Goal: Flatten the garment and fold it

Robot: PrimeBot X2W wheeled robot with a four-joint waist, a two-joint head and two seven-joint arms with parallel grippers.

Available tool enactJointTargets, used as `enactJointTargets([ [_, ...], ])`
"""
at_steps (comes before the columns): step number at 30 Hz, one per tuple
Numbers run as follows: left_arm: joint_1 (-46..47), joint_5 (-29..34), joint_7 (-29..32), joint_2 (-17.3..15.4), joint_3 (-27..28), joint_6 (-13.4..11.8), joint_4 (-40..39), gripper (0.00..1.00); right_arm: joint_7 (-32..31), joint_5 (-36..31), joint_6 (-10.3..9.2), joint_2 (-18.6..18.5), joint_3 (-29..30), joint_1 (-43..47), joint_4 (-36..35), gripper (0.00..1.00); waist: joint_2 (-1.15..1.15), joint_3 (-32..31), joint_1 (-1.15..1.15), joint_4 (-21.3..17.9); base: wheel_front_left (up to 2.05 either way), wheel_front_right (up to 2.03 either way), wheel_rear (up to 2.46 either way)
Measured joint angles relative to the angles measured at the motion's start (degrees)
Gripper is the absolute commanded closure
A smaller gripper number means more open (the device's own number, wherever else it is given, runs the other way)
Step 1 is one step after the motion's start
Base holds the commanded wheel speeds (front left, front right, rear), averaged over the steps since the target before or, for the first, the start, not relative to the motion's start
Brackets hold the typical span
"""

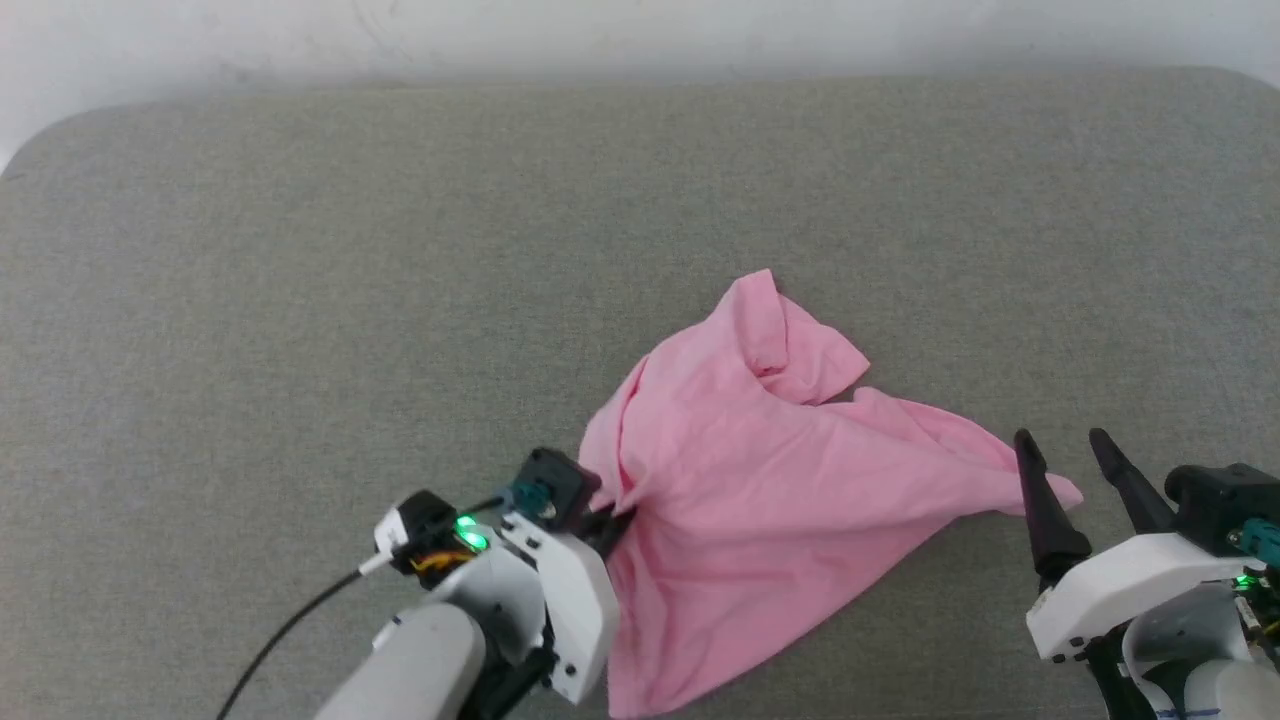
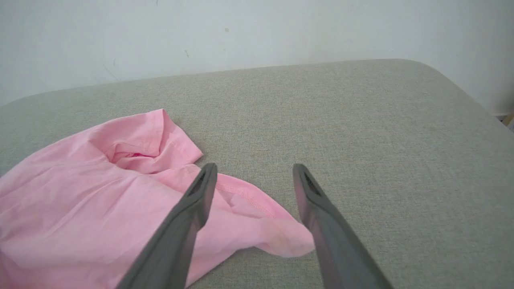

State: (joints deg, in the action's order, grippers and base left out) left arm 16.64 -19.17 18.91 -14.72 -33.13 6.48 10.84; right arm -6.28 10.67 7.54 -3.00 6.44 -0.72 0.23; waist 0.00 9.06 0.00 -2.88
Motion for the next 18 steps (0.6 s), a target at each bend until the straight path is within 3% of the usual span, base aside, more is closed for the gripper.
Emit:
enactJointTargets([
  [4, 3.1, -0.5, -0.1, -0.6, 1.9, -0.5, 0.8, 1.00, 0.1, 0.2, 0.00, 0.0, -0.6, -0.1, -0.1, 0.00, 0.00, 0.9, 0.00, -0.4, 0.00, 0.00, 0.00],
  [8, 9.4, -0.4, -1.8, -1.0, 5.5, -3.3, 4.1, 1.00, 0.5, 0.4, 0.00, 0.0, -0.9, -0.7, -0.8, 0.00, 0.00, 2.6, 0.00, -0.6, 0.00, 0.00, 0.00],
  [17, 24.9, 0.7, -8.9, 0.3, 11.3, -7.2, 19.6, 1.00, 0.6, 0.9, 0.00, 0.0, -4.2, -5.1, -0.8, 0.00, 0.00, 8.1, 0.01, -1.6, 0.00, 0.00, 0.00],
  [18, 25.6, 0.5, -9.7, 0.7, 11.7, -7.5, 21.2, 0.69, 0.8, 0.9, 0.00, 0.0, -4.4, -5.4, -0.7, 0.00, 0.00, 8.6, 0.02, -1.8, 0.00, 0.00, 0.00],
])
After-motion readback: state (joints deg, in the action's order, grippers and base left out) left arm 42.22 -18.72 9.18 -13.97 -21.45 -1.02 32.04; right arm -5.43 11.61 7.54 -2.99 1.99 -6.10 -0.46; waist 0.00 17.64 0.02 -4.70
